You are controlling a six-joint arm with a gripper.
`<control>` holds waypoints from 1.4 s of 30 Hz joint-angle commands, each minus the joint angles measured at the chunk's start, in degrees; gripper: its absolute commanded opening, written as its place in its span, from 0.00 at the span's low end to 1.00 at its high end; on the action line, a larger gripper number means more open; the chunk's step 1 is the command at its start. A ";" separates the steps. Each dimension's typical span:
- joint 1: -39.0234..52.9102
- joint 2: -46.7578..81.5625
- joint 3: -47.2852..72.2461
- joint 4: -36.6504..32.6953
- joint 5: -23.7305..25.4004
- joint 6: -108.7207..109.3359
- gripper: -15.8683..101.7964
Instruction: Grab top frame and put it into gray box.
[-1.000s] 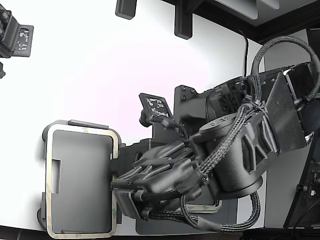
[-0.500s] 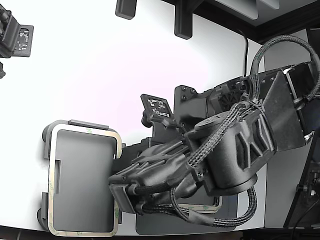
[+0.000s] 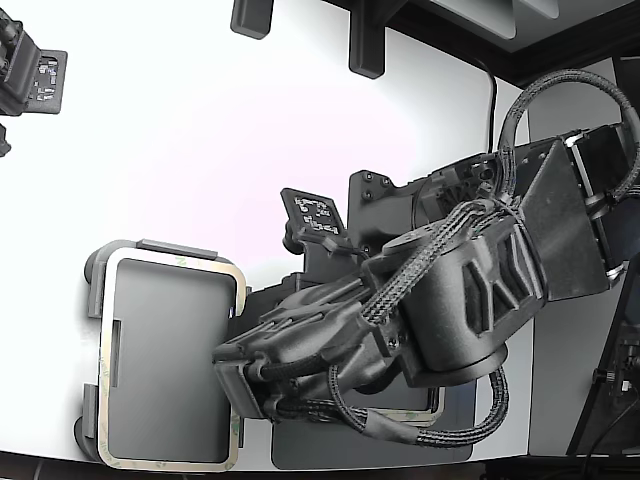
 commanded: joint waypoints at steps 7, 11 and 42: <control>-1.05 1.76 -0.35 0.53 -0.53 -0.09 0.04; -1.05 1.76 -0.35 0.53 -0.53 -0.09 0.04; -1.14 1.76 0.97 -0.26 0.62 0.44 0.04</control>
